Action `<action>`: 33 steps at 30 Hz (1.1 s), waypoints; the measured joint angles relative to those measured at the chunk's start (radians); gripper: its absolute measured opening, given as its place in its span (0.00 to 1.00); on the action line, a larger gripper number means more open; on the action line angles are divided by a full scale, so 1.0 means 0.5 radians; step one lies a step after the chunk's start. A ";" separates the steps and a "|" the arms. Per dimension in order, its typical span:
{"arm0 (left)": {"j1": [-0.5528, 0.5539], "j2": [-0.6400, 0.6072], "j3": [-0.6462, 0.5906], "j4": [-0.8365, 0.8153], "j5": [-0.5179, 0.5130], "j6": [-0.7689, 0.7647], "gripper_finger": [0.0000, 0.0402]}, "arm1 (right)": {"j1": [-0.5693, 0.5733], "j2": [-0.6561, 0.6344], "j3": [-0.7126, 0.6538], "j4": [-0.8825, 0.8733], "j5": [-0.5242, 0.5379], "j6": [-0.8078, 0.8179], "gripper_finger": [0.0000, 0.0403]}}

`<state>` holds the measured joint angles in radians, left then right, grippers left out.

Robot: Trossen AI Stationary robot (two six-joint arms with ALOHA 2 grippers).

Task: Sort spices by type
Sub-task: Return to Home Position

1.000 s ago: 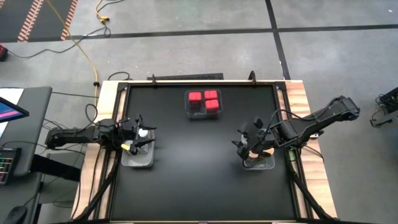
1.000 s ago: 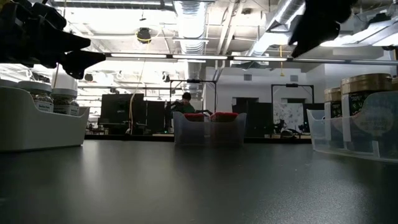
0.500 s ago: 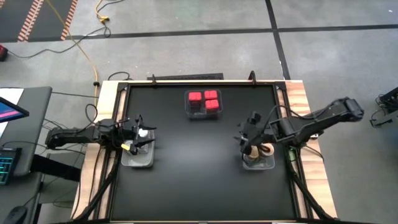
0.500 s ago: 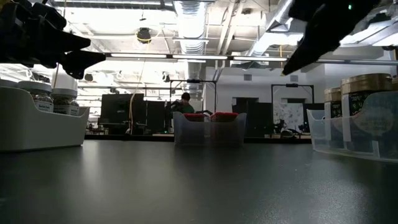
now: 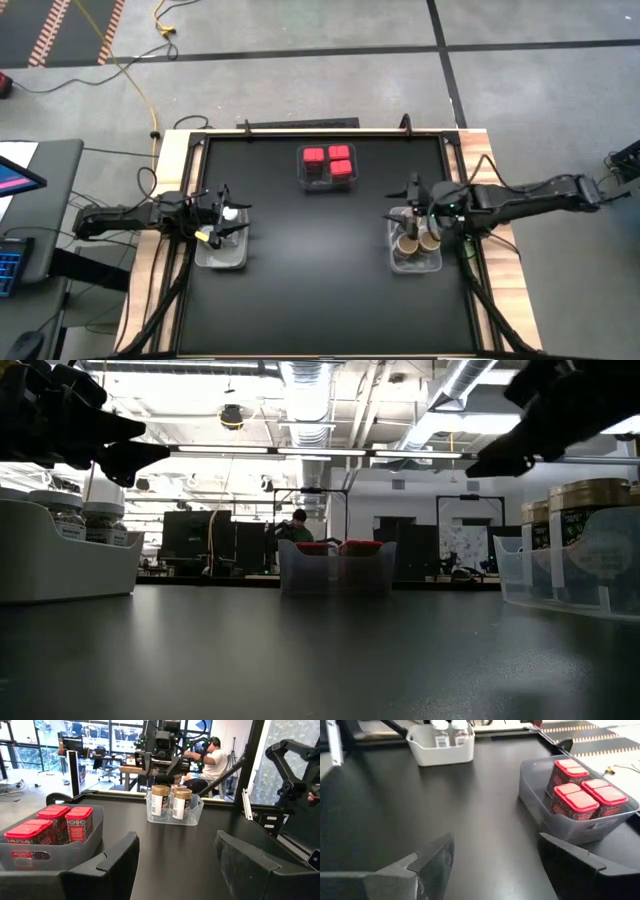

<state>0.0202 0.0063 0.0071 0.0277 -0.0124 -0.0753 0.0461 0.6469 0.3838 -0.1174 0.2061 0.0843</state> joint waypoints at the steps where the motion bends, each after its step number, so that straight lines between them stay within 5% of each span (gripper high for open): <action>1: 0.000 -0.001 0.000 0.000 0.000 0.000 0.62 | 0.004 -0.056 -0.039 0.013 -0.001 0.006 0.78; 14: 0.000 0.000 0.000 -0.001 -0.001 0.000 0.62 | 0.147 -0.657 -0.745 0.930 -0.060 0.063 0.78; 21: 0.000 0.000 0.000 -0.002 -0.001 0.000 0.62 | 0.062 -0.917 -0.750 0.759 -0.218 0.031 0.78; 26: 0.000 0.000 0.000 -0.002 -0.001 0.000 0.62 | -0.076 -1.069 -0.750 0.299 -0.313 0.107 0.78; 33: 0.000 -0.001 0.000 -0.002 -0.001 0.000 0.62 | -0.113 -1.160 -0.751 0.337 -0.346 0.047 0.78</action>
<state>0.0200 0.0060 0.0071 0.0269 -0.0128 -0.0753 -0.0103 0.0666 0.0082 0.0511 0.0330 0.1078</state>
